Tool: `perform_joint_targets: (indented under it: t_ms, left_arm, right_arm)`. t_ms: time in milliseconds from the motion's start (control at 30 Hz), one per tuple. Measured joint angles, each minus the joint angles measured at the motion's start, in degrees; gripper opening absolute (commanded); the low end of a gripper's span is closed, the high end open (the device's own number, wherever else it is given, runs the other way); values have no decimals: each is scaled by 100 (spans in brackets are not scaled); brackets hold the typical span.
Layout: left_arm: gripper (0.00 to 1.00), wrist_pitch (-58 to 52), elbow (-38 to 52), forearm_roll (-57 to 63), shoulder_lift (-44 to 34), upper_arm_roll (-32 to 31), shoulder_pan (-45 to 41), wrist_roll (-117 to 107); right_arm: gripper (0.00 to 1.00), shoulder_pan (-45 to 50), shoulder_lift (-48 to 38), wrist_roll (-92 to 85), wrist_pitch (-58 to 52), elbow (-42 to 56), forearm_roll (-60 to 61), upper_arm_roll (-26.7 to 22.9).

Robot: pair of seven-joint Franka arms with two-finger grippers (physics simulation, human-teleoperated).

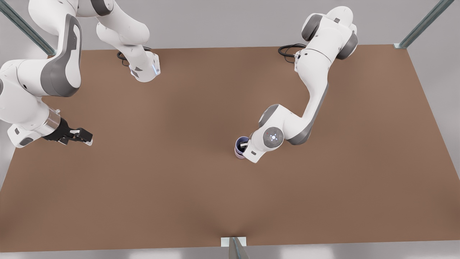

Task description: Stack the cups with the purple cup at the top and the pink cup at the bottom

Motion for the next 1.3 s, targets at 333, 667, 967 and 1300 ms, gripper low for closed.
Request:
perform_joint_targets:
  t_ms: [333,667,967,1300]
  left_arm:
    - [24,15,-3,3,104,8,-8,-135]
    - [56,62,2,76,176,1,-9,-196]
    - [98,38,14,98,80,1,-7,-228]
    - [100,-1352,68,551,-1292,1672,34,570]
  right_arm:
    - [100,0,1,-66,2,0,-2,0]
    - [100,9,1,-104,10,0,0,0]
    - [100,0,-6,-124,9,0,-7,0]
    - [100,-24,-3,-139,8,-3,-37,-5]
